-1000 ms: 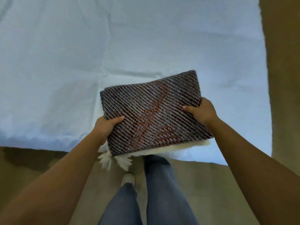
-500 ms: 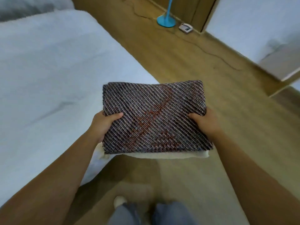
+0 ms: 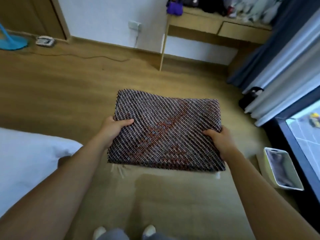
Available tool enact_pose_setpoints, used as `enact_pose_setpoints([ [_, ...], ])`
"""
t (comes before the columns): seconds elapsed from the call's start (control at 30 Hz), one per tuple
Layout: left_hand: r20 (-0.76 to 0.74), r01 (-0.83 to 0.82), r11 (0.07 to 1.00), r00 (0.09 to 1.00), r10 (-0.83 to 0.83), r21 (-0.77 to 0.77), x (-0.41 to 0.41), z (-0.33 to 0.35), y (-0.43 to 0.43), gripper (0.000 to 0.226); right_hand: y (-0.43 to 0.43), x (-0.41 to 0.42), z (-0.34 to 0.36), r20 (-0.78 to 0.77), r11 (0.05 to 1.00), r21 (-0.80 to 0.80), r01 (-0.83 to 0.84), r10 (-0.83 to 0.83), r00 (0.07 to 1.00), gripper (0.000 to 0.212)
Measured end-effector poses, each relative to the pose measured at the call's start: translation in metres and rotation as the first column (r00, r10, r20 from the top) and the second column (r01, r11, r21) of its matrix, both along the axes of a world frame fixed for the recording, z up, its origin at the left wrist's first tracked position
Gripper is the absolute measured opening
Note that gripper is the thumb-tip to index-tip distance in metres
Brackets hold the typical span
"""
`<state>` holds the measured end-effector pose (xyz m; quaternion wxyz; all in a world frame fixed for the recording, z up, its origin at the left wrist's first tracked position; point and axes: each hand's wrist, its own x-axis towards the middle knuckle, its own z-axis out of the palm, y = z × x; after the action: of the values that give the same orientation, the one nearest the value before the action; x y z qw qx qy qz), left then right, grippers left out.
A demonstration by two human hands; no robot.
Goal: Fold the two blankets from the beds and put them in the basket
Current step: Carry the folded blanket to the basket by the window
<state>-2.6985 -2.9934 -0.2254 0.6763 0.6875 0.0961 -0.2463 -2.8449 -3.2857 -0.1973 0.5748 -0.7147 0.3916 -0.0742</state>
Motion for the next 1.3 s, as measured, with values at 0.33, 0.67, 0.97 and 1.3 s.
enact_pose_setpoints([
  [0.33, 0.004, 0.531, 0.846, 0.847, -0.532, 0.049, 0.067, -0.004, -0.301, 0.032, -0.182, -0.067, -0.016, 0.050, 0.861, 0.059, 0.506, -0.509, 0.860, 0.034],
  [0.67, -0.013, 0.877, 0.479, 0.480, -0.877, 0.038, 0.062, -0.010, -0.579, 0.030, -0.306, -0.121, -0.023, 0.010, 0.507, 0.050, 0.861, -0.862, 0.507, 0.037],
  [0.97, -0.095, 0.960, 0.268, 0.275, -0.957, 0.076, -0.012, -0.049, -0.813, 0.038, -0.462, -0.186, -0.068, -0.072, 0.298, 0.085, 0.951, -0.950, 0.305, 0.046],
  [1.3, -0.111, 0.971, 0.157, 0.178, -0.978, 0.181, -0.079, -0.080, -1.038, 0.040, -0.648, -0.234, -0.097, -0.164, 0.171, 0.057, 0.984, -0.970, 0.178, 0.047],
])
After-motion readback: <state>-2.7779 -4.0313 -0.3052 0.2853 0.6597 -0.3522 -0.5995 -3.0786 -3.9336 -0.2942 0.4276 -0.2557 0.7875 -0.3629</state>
